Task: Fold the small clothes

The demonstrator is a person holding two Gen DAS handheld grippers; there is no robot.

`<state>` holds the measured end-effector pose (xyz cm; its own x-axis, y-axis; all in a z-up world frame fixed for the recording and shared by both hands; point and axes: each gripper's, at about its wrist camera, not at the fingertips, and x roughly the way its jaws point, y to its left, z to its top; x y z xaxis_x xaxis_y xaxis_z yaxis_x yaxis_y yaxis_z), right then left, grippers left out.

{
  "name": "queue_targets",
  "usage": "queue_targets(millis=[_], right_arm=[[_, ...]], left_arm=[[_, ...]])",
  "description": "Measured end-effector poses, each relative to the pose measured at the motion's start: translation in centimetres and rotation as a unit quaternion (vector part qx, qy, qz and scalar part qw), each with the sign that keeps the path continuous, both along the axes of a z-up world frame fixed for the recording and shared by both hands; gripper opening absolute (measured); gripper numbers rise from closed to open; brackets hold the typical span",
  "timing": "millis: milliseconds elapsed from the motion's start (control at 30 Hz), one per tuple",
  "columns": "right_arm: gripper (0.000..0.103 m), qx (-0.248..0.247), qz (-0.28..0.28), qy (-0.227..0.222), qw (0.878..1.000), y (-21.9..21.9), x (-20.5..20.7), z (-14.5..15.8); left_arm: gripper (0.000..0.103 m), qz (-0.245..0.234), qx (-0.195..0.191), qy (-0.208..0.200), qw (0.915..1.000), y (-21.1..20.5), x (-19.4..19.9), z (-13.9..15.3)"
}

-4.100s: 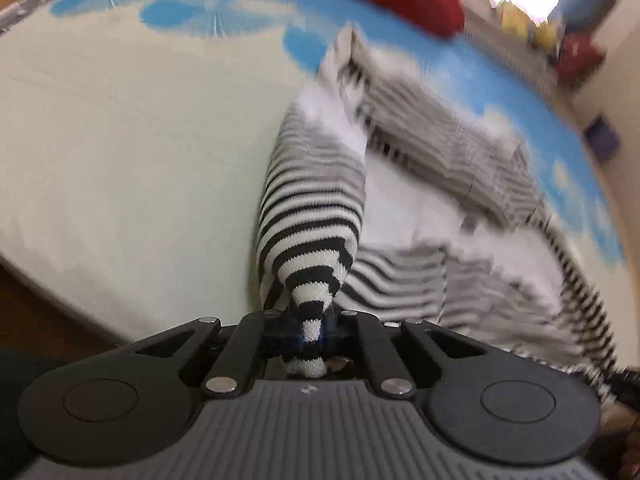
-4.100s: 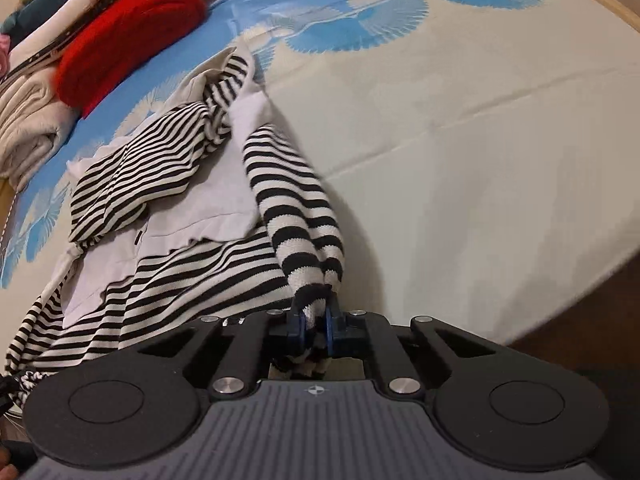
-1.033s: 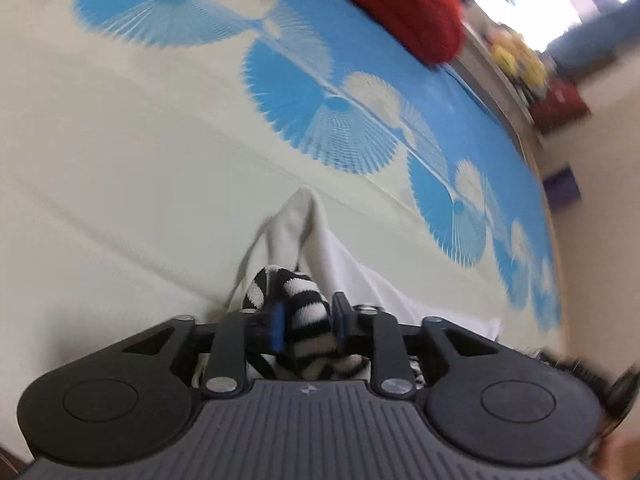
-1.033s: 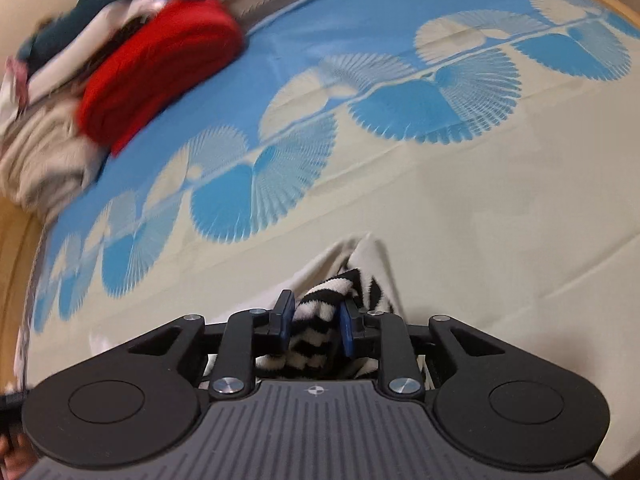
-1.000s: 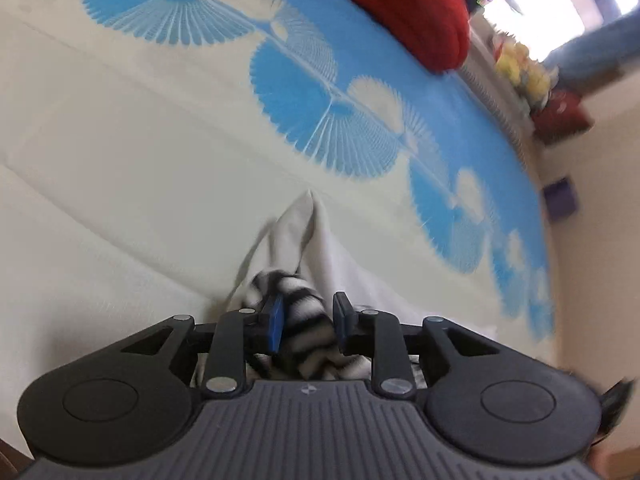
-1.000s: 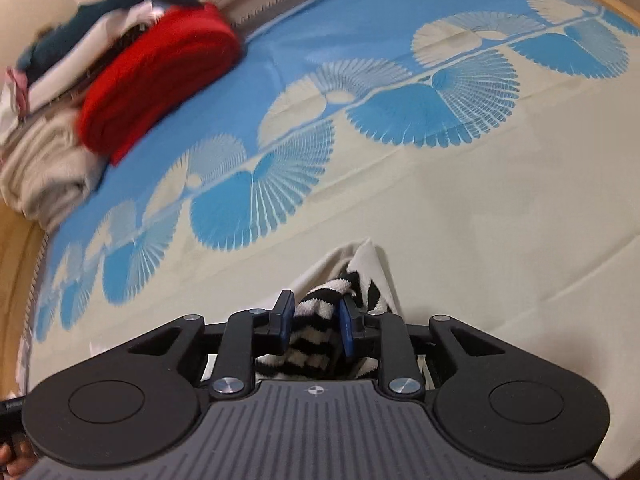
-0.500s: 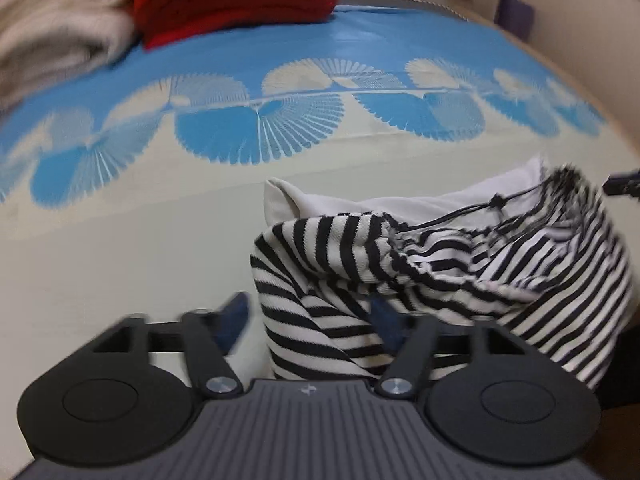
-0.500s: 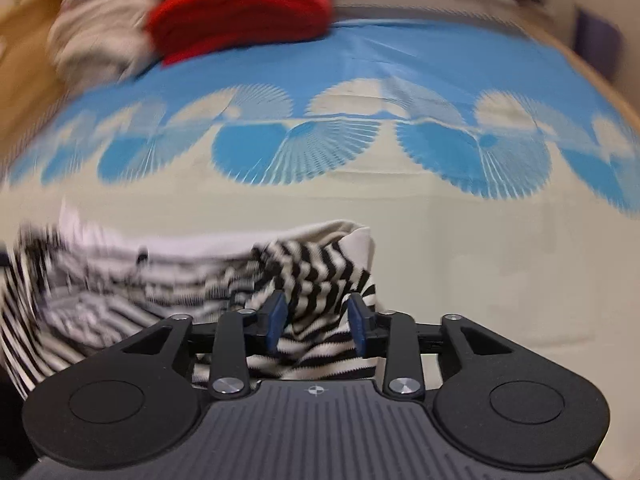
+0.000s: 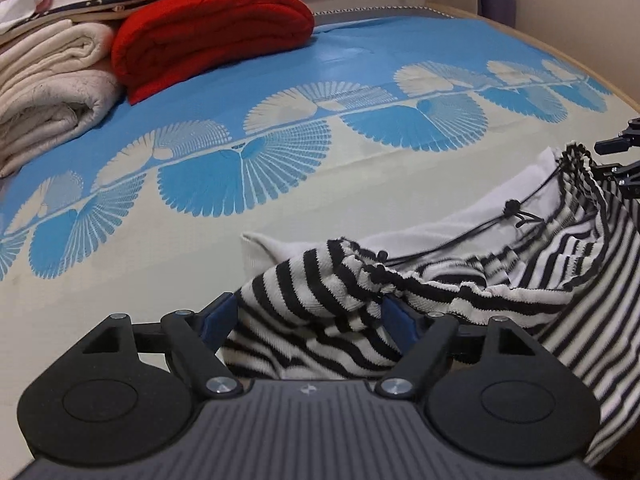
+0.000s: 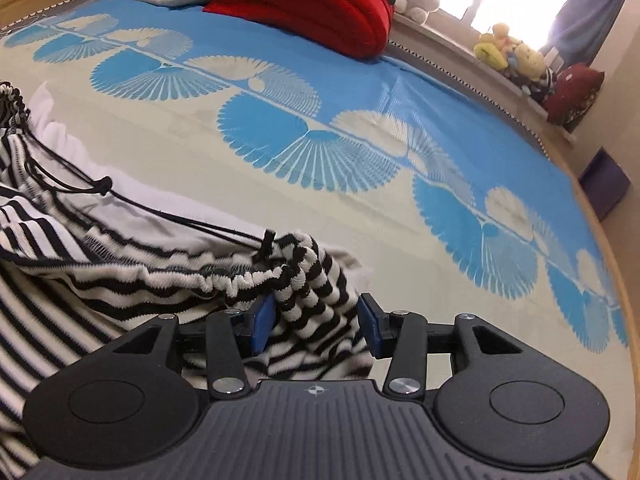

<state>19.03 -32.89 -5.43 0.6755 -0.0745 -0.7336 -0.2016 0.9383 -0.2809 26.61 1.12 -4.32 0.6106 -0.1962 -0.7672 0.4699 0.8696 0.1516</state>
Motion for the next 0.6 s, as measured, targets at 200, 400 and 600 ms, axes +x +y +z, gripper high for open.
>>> queue_targets(millis=[200,400,600], right_arm=[[0.035,-0.001,0.011,-0.002,1.0,0.2,1.7,-0.7],[0.005,0.038,-0.01,-0.026,0.999,-0.4,3.9,0.0],[0.004,0.105,-0.11,-0.117,0.981,-2.7,5.5,3.0]], left_arm=[[0.04,0.007,-0.008,0.01,0.9999,-0.8,2.5,-0.5],[0.002,0.062,-0.036,0.01,0.9974,0.5,5.5,0.0],[0.001,0.132,-0.092,-0.023,0.9867,2.1,7.7,1.6]])
